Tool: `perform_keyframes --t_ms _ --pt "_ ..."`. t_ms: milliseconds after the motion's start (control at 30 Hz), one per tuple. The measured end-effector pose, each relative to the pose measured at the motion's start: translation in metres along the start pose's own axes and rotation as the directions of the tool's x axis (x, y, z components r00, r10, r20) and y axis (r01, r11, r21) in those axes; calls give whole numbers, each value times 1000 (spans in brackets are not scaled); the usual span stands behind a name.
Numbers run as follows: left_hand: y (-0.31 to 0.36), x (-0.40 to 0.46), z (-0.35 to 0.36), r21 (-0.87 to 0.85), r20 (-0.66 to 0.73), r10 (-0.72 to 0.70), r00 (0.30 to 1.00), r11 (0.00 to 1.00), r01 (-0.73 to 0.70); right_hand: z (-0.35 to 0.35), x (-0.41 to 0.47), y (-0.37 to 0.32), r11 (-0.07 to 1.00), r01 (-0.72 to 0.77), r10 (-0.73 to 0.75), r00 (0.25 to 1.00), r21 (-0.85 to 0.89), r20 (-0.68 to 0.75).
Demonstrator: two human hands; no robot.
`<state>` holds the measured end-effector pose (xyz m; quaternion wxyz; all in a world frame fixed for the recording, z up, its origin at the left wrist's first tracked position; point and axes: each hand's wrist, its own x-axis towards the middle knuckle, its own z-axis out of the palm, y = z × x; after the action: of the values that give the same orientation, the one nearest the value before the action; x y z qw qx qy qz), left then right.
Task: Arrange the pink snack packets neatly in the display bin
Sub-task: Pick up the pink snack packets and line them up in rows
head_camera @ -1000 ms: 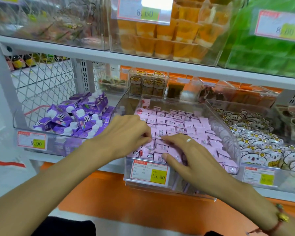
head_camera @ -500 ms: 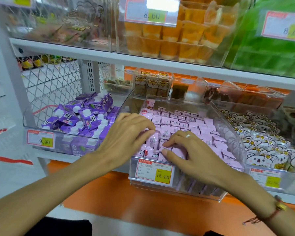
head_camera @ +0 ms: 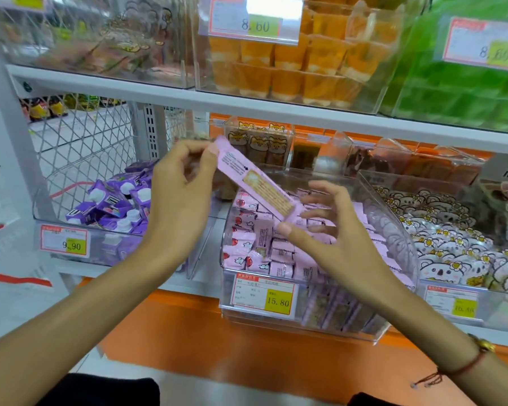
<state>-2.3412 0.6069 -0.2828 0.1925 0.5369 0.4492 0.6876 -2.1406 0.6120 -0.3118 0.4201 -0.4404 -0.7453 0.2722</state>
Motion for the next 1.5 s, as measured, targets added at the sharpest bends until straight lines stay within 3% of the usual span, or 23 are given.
perform_keyframes --t_ms 100,167,200,267,333,400,467,533,600,667,733,900,1067,1167,1200,1267,1333,1433,1500 --pt "-5 -5 7 -171 102 -269 958 944 284 3 -2 -10 982 148 -150 989 115 14" --pt "-10 -6 9 -129 191 -365 911 911 392 3 -2 -15 968 224 -219 974 113 -52" --pt "-13 -4 8 -49 223 -350 910 928 369 2 -2 -15 966 197 -182 978 169 -99" --pt "-17 0 1 193 343 -170 924 975 108 -2 1 -16 916 8 46 991 400 -125" --pt "-14 0 -6 282 537 -25 843 947 -152 -6 1 -13 831 -185 242 969 525 -41" --pt "-10 -3 -8 260 647 35 761 929 -264 -6 1 -12 793 -272 309 951 545 25" --pt "-10 -5 -6 256 656 30 754 931 -260 -5 1 -13 743 -302 328 942 597 68" --pt "-10 -5 -2 223 629 -12 777 961 -166 -6 2 -14 667 -308 320 941 678 113" --pt "-10 -5 3 165 602 -64 796 985 -45 -9 3 -13 661 -268 257 958 701 124" --pt "-11 -5 6 117 597 -139 790 989 86 -9 2 -11 723 -214 198 975 657 100" --pt "-13 -7 9 150 614 -181 768 982 112 -8 2 -9 771 -190 193 979 608 61" --pt "-12 -8 8 220 603 -26 798 966 -134 -6 2 -9 877 -93 125 992 471 -36" --pt "-5 -5 12 110 639 43 768 983 -147 1 0 -13 910 -15 47 997 415 -67" --pt "-6 -4 14 50 621 88 779 987 -151 1 3 -5 910 -77 99 994 408 -35" --pt "-6 -2 14 14 594 109 797 989 -146 1 4 0 943 -107 113 994 314 0" --pt "-7 1 14 -41 547 157 822 986 -161 0 3 10 992 -105 112 988 -68 110" --pt "-9 0 15 -39 564 165 809 984 -173 0 2 18 929 16 70 973 -369 219" --pt "-17 -6 17 30 633 82 770 991 -129 -1 2 21 886 124 3 962 -447 273" --pt "-20 -7 13 106 654 73 753 977 -187 -2 2 22 876 150 -19 960 -458 278"
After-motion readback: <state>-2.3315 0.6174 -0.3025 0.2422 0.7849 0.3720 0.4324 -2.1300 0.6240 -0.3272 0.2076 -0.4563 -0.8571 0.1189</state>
